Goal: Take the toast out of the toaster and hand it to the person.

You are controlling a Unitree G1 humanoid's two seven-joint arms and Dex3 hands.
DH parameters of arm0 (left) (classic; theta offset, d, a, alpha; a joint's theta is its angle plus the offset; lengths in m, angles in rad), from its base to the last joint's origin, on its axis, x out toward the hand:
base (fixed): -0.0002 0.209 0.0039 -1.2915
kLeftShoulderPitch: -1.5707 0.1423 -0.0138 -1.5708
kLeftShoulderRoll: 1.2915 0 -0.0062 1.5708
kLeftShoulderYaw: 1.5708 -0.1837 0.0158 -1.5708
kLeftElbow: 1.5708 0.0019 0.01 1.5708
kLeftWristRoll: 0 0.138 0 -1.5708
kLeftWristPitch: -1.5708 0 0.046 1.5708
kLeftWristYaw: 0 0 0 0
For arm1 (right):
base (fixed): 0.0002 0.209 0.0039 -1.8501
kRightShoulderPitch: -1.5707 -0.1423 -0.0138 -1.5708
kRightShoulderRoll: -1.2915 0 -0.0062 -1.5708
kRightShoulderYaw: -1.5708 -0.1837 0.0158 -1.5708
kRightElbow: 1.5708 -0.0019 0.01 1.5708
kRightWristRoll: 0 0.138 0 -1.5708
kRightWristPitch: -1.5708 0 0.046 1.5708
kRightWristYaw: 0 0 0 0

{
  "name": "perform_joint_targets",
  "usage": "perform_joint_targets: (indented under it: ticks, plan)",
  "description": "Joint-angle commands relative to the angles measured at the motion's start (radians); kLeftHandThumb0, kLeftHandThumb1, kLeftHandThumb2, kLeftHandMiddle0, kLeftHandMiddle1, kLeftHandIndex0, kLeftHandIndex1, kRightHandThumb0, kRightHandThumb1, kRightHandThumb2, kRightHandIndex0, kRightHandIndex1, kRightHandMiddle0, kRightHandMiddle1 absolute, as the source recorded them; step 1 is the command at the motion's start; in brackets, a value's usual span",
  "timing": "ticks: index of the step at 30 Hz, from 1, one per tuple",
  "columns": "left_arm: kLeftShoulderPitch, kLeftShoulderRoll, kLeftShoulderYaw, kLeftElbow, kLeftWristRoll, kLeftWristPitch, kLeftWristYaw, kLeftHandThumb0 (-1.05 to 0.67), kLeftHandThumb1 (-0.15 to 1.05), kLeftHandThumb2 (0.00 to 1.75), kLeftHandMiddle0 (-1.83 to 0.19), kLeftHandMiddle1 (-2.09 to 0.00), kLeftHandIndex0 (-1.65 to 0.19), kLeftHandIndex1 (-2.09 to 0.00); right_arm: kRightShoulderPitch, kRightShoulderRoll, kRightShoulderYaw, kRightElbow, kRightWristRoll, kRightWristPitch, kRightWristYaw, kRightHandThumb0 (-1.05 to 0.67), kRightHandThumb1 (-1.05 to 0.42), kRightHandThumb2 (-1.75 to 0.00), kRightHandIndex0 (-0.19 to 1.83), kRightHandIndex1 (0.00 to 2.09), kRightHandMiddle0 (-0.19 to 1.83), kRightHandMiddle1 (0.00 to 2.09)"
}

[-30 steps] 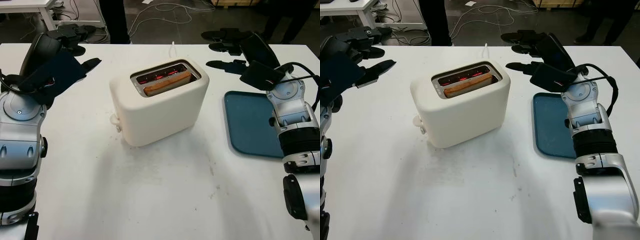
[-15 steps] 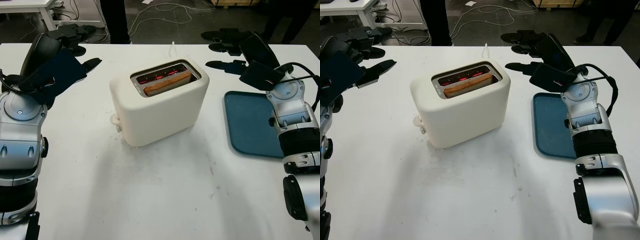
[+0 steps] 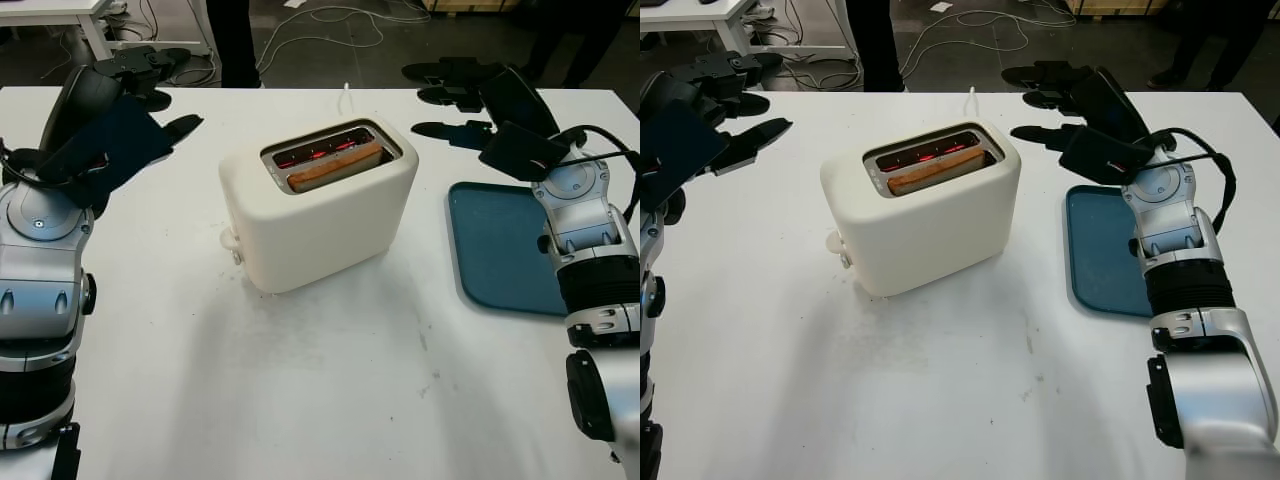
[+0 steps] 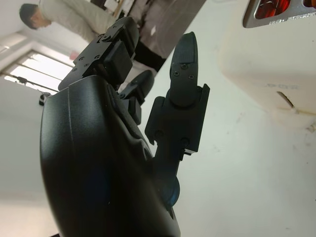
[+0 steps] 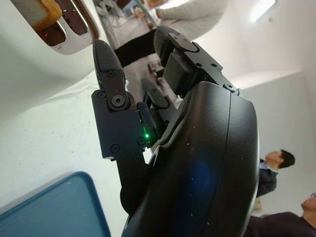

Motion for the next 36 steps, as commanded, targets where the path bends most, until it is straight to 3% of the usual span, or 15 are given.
perform_joint_targets:
  ticks: [1, 36]
  plan:
    - [-0.014, 0.005, 0.004, -0.006, 0.009, 0.002, -0.002, -0.34, 0.92, 0.27, -0.20, -0.79, -0.50, -0.01, 0.009, 0.004, 0.000, -0.003, 0.003, -0.005, -0.001, -0.43, -0.92, 0.00, 0.69, 0.00, 0.63, 0.00]
    - [0.003, 0.002, 0.006, -0.018, 0.008, 0.017, -0.002, -0.39, 0.92, 0.29, -0.20, -0.74, -0.51, -0.01, 0.039, 0.010, -0.002, -0.026, 0.017, 0.029, 0.005, -0.37, -0.92, -0.01, 0.68, 0.00, 0.61, 0.00]
